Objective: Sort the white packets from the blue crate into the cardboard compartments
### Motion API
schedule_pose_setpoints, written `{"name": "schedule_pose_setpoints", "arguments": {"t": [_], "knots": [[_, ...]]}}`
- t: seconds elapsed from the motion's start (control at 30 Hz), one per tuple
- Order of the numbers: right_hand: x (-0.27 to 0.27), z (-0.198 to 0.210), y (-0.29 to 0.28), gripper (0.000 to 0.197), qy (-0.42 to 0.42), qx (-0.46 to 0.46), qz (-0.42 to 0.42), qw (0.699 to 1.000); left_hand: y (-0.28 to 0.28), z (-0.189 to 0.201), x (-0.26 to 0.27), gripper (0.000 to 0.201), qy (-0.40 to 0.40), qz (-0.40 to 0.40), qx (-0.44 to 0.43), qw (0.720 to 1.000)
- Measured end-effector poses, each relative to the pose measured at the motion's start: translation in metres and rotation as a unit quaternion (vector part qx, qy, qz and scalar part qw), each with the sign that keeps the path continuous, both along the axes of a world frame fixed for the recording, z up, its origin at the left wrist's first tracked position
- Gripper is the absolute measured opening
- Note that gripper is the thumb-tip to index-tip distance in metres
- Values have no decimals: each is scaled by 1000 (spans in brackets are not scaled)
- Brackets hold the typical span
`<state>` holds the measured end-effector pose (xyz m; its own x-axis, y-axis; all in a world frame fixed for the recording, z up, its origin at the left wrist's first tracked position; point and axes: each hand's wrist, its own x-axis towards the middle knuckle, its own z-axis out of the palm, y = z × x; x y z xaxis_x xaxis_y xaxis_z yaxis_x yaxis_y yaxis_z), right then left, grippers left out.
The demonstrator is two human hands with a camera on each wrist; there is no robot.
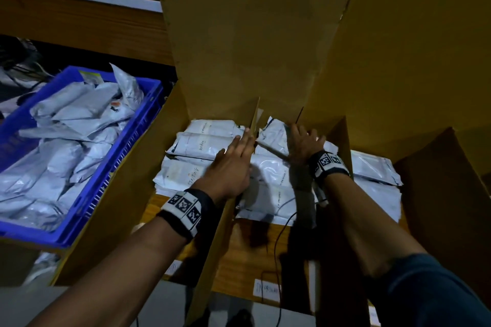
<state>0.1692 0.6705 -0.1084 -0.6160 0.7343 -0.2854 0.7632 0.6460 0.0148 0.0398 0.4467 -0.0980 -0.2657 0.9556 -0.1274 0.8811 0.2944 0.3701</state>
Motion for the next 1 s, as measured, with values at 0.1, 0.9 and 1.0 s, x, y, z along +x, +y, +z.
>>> {"name": "schedule_pose_setpoints", "arguments": {"t": [0.1,0.9,1.0], "knots": [[-10,-7,12,107,-25,13,35,999,-1,-1,2,91,-4,3,5,1000],[24,-72,-68,27,209,46,8,977,-2,5,4,86,-15,18,30,999],[31,-91,-81,43,102,-40,1,994,0,5,3,89,-10,15,26,999]]}}
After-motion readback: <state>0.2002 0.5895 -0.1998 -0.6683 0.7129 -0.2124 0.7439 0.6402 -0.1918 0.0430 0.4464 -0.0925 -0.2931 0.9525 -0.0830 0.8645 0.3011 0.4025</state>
